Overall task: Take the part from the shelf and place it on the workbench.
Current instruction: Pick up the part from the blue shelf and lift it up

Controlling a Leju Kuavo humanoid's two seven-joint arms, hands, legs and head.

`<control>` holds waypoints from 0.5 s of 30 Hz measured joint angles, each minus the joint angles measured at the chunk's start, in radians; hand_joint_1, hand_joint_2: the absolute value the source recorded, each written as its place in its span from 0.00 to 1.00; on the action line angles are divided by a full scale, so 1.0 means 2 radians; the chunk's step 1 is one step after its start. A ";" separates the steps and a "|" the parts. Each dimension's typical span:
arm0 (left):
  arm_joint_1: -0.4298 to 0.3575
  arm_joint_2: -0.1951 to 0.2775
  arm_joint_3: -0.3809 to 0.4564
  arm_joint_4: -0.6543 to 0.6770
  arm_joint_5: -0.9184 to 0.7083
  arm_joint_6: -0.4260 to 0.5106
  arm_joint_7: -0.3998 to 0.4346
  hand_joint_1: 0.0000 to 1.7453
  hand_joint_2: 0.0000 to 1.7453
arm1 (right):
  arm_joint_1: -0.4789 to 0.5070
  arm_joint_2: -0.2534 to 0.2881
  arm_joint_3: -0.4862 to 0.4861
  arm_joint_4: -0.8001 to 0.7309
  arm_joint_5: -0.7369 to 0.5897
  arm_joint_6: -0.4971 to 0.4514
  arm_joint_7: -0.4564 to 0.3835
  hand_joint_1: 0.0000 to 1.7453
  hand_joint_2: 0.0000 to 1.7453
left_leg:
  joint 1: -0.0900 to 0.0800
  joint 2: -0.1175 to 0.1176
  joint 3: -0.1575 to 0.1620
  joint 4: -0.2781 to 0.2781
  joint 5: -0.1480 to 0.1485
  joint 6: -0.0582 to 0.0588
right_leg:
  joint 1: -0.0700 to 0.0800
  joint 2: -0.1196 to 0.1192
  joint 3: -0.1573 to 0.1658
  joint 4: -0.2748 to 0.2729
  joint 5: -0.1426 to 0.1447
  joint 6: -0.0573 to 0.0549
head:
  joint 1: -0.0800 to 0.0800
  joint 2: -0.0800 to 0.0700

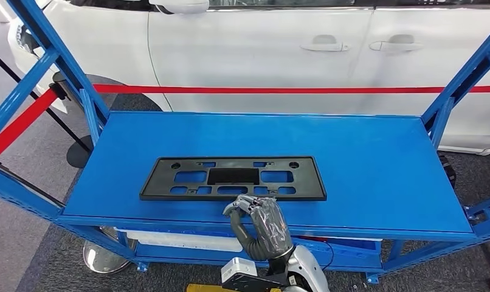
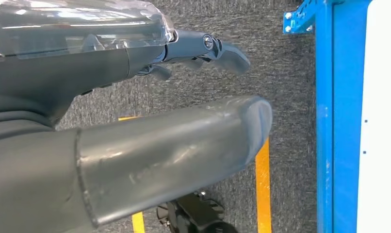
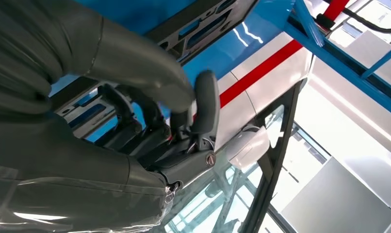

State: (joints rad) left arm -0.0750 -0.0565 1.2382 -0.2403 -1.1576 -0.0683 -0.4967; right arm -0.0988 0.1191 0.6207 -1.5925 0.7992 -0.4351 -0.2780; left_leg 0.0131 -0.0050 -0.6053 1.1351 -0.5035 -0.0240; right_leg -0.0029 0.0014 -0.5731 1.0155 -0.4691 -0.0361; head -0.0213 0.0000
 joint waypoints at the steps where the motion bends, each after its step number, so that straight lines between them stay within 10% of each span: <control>1: 0.000 0.000 0.001 0.000 0.000 0.000 0.000 0.00 0.00 | 0.000 0.000 0.000 0.000 -0.004 0.002 -0.001 0.00 1.00 | -0.001 0.000 0.014 -0.031 0.011 0.003 | 0.001 0.000 0.000 0.001 -0.001 0.001 | 0.000 0.000; 7: 0.000 0.000 0.005 0.000 0.000 0.000 0.000 0.00 0.00 | 0.006 0.000 0.000 -0.014 -0.027 0.006 -0.012 0.00 1.00 | -0.001 0.000 0.028 -0.068 0.023 0.020 | 0.002 0.001 -0.007 0.013 -0.010 0.017 | 0.002 0.000; 11: 0.000 0.000 0.005 0.000 0.001 -0.001 0.000 0.00 0.00 | 0.010 -0.001 0.000 -0.024 -0.031 0.006 -0.015 0.00 1.00 | -0.001 0.001 0.027 -0.070 0.025 0.026 | -0.001 0.001 -0.058 0.122 -0.064 0.024 | 0.006 0.000; 13: 0.000 0.000 0.005 0.000 0.001 -0.001 0.000 0.00 0.00 | 0.013 -0.003 0.000 -0.028 -0.031 0.006 -0.015 0.00 1.00 | -0.001 0.001 0.027 -0.069 0.025 0.026 | -0.003 0.000 -0.062 0.129 -0.055 0.025 | 0.006 0.000; 15: 0.000 -0.001 0.006 0.000 0.001 -0.001 0.000 0.00 0.00 | 0.014 -0.003 0.000 -0.032 -0.031 0.006 -0.016 0.00 1.00 | -0.001 0.000 0.028 -0.067 0.023 0.024 | -0.004 0.000 -0.033 0.069 -0.021 0.023 | 0.006 0.000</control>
State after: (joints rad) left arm -0.0745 -0.0587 1.2493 -0.2403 -1.1562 -0.0698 -0.4967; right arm -0.0709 0.1127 0.6208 -1.6574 0.7363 -0.4227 -0.3095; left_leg 0.0117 -0.0049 -0.5500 1.0014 -0.4571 0.0232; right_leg -0.0102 0.0011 -0.6393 1.1542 -0.5115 0.0105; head -0.0086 0.0000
